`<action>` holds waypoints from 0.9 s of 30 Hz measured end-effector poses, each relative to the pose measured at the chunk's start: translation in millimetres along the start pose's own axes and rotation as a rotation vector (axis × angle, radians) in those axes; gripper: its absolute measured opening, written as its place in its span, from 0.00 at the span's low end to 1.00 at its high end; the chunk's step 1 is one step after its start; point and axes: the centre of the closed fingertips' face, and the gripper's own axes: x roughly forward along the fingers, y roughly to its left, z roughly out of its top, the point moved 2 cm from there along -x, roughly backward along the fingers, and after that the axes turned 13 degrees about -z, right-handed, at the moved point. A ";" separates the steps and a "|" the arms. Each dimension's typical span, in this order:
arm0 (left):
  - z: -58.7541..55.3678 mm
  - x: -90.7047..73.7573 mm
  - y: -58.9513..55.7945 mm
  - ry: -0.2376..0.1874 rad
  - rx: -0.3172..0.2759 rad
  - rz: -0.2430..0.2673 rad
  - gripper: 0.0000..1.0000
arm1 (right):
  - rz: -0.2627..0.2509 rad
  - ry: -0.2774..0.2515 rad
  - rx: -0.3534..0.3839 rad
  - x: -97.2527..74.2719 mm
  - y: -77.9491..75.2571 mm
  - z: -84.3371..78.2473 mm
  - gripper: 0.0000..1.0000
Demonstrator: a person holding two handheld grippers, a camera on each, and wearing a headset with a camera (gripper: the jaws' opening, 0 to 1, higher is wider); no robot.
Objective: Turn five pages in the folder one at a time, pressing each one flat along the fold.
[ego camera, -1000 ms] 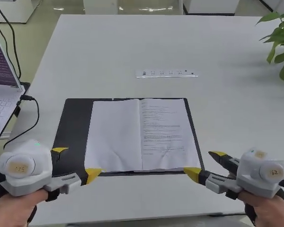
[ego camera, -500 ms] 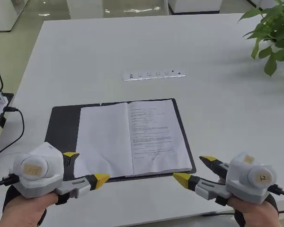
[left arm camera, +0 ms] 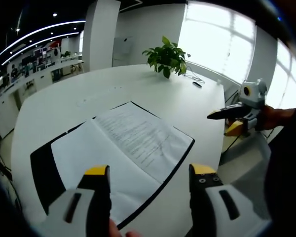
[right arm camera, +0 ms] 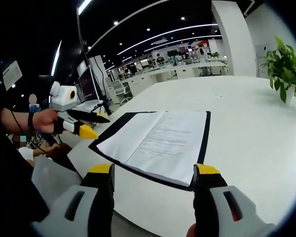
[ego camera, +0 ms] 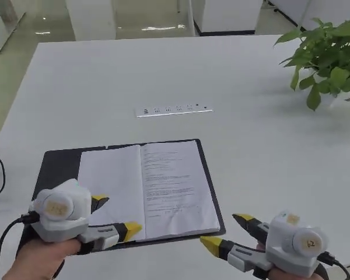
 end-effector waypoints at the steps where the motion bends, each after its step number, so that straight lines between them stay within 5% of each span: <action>1: 3.3 6.3 -0.8 0.007 0.011 -0.011 0.64 | 0.001 0.002 0.004 -0.3 -1.4 -0.3 0.64; 10: 20.3 47.5 -5.5 0.045 0.054 -0.053 0.66 | 0.013 0.030 -0.002 1.5 -4.2 -3.8 0.64; 27: 22.7 121.5 -26.4 0.119 0.061 -0.124 0.68 | 0.035 0.005 0.025 1.7 -11.5 8.2 0.63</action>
